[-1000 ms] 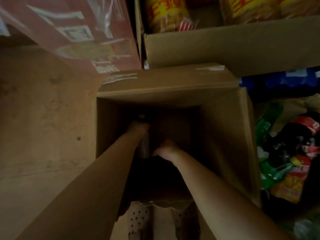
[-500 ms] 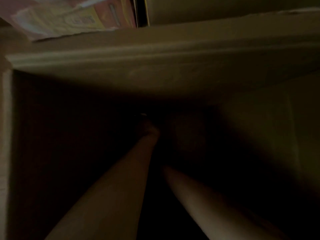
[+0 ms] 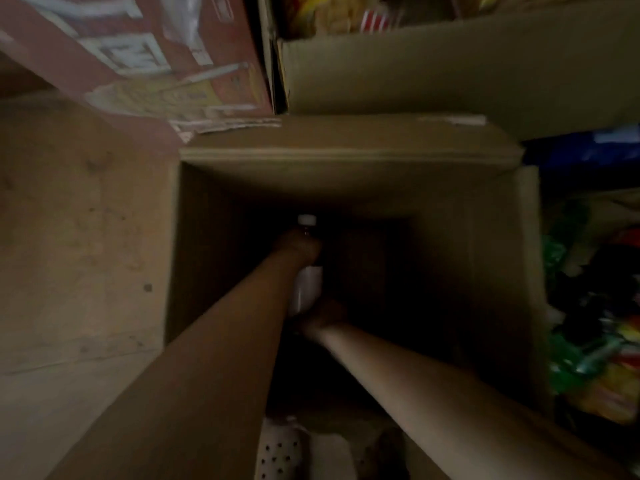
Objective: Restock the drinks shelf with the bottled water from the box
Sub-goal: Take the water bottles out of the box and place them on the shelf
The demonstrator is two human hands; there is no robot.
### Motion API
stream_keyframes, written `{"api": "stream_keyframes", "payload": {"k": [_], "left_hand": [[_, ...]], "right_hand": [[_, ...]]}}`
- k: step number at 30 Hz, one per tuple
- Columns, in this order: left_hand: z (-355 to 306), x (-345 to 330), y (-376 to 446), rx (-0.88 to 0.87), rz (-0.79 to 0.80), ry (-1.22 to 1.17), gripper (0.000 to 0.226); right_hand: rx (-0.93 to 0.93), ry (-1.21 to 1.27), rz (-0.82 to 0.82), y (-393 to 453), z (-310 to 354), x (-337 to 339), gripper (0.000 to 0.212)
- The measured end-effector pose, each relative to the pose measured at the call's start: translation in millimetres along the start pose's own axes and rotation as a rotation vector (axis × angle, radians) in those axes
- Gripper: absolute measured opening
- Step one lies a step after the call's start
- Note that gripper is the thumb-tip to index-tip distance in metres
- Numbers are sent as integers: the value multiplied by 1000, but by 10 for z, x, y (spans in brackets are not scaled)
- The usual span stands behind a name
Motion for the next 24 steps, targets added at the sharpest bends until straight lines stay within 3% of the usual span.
{"api": "stream_keyframes", "payload": {"k": [2, 7, 13, 16, 21, 24], "left_hand": [[-97, 240, -287, 2, -44, -27, 40], [-346, 814, -1097, 7, -109, -173, 33], [-731, 1442, -2157, -17, -159, -334, 22], [-1141, 1733, -2673, -128, -160, -371, 38], [-1967, 2144, -3606, -360, -111, -336, 41], [-2448, 2351, -4214, -481, -48, -312, 32]], "right_hand": [[5, 115, -36, -315, 96, 136, 96], [66, 15, -102, -1201, 364, 559, 86], [194, 76, -199, -2336, 726, 1012, 82], [237, 177, -194, -2841, 894, 1241, 87], [360, 384, -201, -3737, 1173, 1680, 86], [438, 489, -184, -4319, 1300, 2042, 68]]}}
Point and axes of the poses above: each hand's wrist, its own y-axis towards the middle knuckle, its own x-axis out of the back of the hand, z = x × y, the point moved 10 cm from there along y, towards the middle knuckle, and after that the axes turned 15 degrees about y, right-handed, at the moved point
